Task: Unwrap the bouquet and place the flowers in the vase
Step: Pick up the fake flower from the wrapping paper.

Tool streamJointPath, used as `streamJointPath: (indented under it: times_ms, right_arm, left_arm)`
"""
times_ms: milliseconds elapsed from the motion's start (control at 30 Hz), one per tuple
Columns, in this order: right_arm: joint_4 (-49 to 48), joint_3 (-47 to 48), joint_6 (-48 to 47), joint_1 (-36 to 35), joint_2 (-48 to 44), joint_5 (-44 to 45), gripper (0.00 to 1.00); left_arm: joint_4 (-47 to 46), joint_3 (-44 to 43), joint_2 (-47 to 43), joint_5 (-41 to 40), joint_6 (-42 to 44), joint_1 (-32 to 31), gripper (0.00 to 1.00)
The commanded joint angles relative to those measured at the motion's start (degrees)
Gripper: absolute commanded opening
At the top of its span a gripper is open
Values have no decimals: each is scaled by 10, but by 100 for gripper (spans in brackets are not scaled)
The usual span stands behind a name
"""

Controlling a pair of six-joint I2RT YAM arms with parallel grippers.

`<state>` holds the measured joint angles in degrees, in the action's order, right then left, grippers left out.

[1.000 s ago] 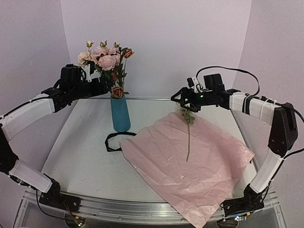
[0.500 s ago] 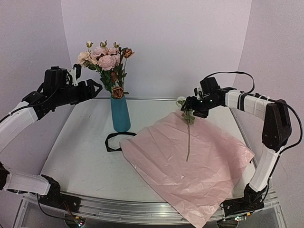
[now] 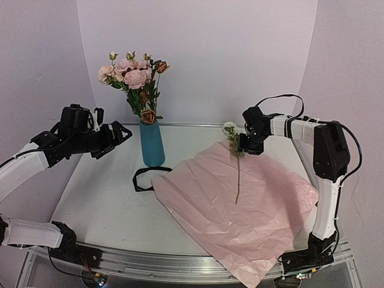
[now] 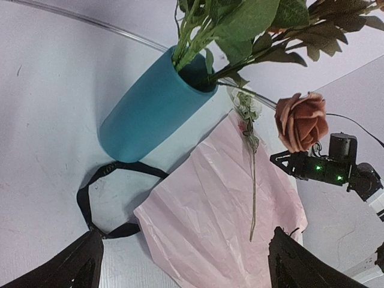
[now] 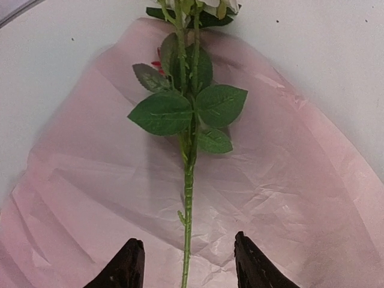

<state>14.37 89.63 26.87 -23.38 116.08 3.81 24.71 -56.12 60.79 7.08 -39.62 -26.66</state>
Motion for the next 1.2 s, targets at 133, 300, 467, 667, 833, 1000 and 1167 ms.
streamJointPath:
  times_ms: [133, 300, 467, 667, 833, 1000, 1167]
  right_arm:
    - [40, 74, -29, 8, 72, -11, 44]
    - [40, 79, -24, 8, 98, -10, 41]
    - [43, 84, -26, 9, 121, -6, 33]
    - [46, 94, -25, 9, 142, -15, 29]
    - [51, 101, -18, 9, 145, -20, 8]
    - [50, 97, -6, 10, 104, -16, 0]
    - [31, 72, 2, 10, 37, -33, 0]
  left_arm:
    - [1, 37, -7, -35, -87, -74, 98]
    - [-1, 43, 5, -65, -108, -125, 98]
    - [-1, 38, 3, -61, -98, -128, 98]
    - [-1, 36, 7, -46, -93, -129, 97]
    - [-1, 20, 24, -35, -93, -136, 96]
    - [-1, -17, 59, -29, -83, -158, 96]
    - [-4, -41, 82, -31, -85, -174, 97]
